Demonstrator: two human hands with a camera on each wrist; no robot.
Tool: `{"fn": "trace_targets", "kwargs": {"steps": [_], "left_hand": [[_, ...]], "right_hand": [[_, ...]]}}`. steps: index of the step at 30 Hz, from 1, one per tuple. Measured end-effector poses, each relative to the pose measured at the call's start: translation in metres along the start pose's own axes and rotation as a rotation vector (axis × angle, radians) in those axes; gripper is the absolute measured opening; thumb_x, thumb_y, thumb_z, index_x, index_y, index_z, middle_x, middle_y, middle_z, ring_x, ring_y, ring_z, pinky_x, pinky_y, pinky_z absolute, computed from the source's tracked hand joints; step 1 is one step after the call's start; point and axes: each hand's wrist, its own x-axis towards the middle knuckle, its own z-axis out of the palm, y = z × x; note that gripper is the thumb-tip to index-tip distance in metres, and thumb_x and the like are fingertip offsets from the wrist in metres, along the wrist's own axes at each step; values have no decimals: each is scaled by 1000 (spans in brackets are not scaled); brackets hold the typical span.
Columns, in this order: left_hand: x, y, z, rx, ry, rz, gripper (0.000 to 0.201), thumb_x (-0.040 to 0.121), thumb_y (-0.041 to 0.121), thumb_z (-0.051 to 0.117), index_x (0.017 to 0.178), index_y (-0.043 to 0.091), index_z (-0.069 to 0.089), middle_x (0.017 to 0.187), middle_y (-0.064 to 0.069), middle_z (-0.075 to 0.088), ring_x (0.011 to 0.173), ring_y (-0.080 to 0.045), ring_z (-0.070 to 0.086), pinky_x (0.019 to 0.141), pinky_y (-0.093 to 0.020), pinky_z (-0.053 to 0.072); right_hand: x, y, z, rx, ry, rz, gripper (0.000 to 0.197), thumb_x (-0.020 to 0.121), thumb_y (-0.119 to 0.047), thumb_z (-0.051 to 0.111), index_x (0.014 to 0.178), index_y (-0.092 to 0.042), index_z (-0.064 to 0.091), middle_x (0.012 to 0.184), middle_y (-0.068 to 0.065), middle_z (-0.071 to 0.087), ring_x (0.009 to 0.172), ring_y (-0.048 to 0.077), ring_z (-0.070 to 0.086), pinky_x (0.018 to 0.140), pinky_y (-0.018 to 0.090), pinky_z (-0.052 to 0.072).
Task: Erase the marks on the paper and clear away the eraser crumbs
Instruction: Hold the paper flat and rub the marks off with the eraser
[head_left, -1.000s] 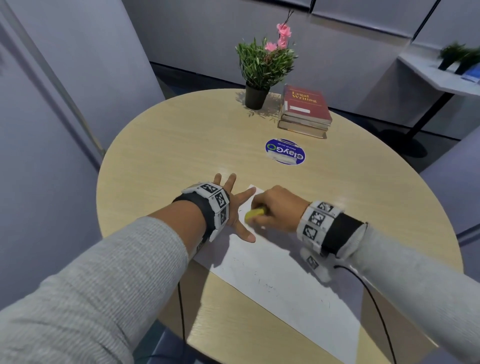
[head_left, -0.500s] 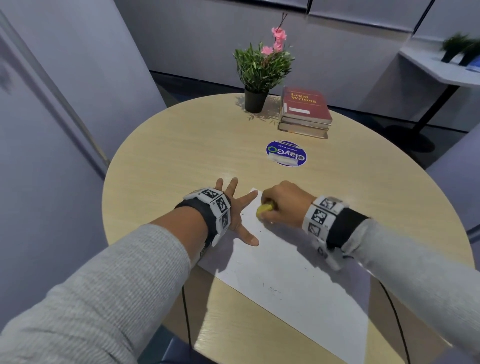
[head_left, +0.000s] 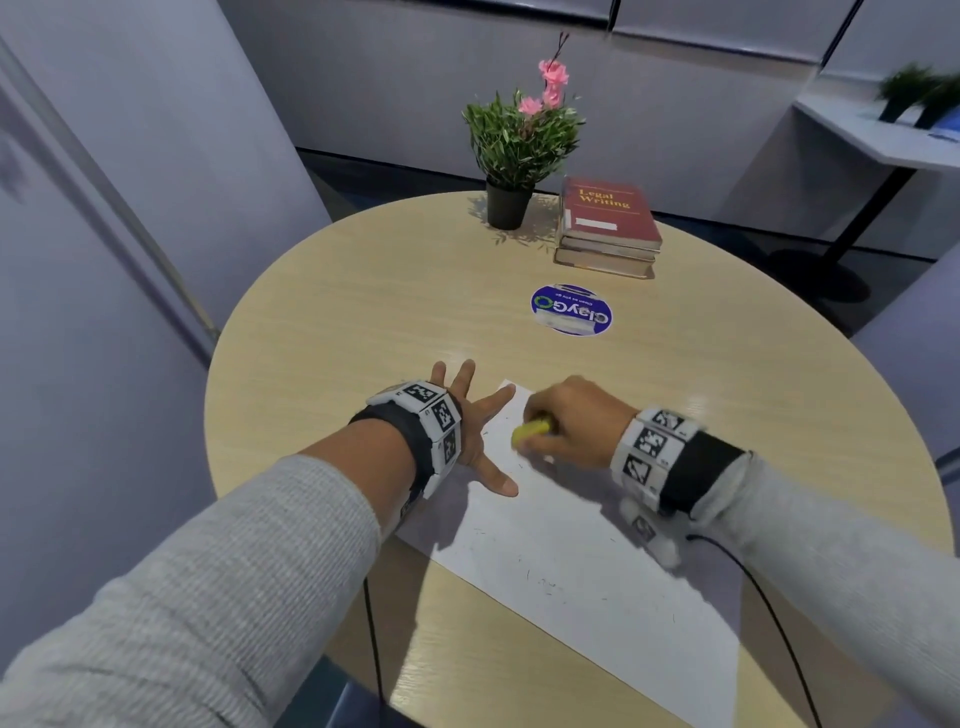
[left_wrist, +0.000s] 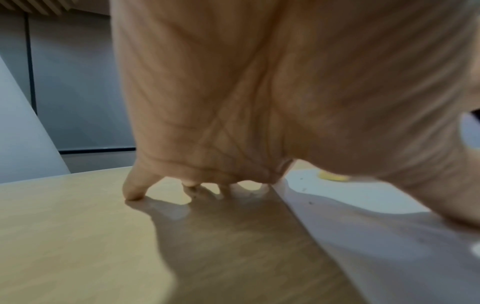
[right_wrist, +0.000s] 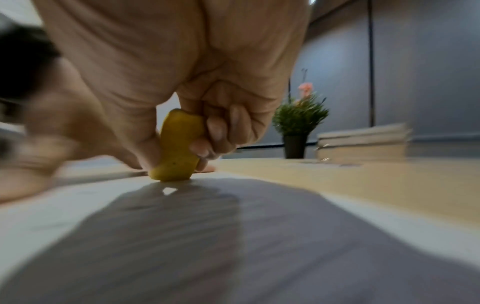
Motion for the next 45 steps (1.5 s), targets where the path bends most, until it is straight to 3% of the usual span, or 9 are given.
{"fn": "trace_targets", "kwargs": {"steps": [3,7,12,19,25,28,31,36,45], "left_hand": [[-2,1,-1,-15,0,-2,133,46,87,64,141,53,-23,154,-4,-33,139,-43,-29,104,-74,3],[-1,2,1,18,14,-10,134,45,89,62,140,53,-25,154,-5,-34,139,-44,-28,105,-74,4],[-3,0,0,-17,6,7,133,45,88,63,141,54,-22,155,-4,-32,139,-43,-28,105,-74,4],[-5,1,-3,44,12,8,134,43,90,62,142,53,-21,156,-5,-30,140,-45,-25,107,-73,6],[-18,5,-36,251,28,160,125,57,90,53,150,41,-14,159,-4,-23,140,-36,-29,107,-68,-5],[-23,7,-42,255,71,190,145,30,104,30,151,38,-14,160,0,-19,143,-27,-24,110,-59,-8],[-23,4,-42,236,85,144,123,61,90,50,151,34,-13,160,-1,-19,143,-28,-25,110,-60,-6],[-16,18,-26,144,71,67,120,59,90,51,152,39,-5,159,-10,-18,141,-39,-26,108,-68,-2],[18,7,1,-51,57,23,133,40,91,62,137,59,-23,155,-7,-30,134,-49,-32,104,-76,5]], "right_hand": [[9,17,-7,-19,92,57,26,81,-38,64,90,-14,68,81,6,66,77,23,59,70,33,49],[-14,-10,9,6,-57,-77,26,79,-39,62,86,-15,67,73,4,66,67,21,59,64,33,51],[8,17,-14,-24,71,85,27,82,-38,65,87,-12,68,77,5,66,76,23,61,69,34,51],[-28,-9,1,47,-32,-56,22,78,-35,63,83,-14,68,71,2,68,66,19,59,66,34,51],[-38,45,-19,222,271,240,16,82,-28,68,84,-13,68,78,2,66,72,17,56,63,27,41],[-46,50,-14,262,240,298,13,81,-26,70,82,-13,68,75,0,64,68,12,54,56,20,39],[-40,41,-12,246,201,251,14,82,-25,68,88,-12,68,78,0,63,72,15,54,58,21,39],[-6,18,-6,167,155,191,23,82,-29,63,95,-10,64,89,6,63,84,25,57,73,33,47],[25,-2,6,71,96,227,28,85,-32,64,98,-8,63,96,11,63,88,29,60,75,37,50]]}}
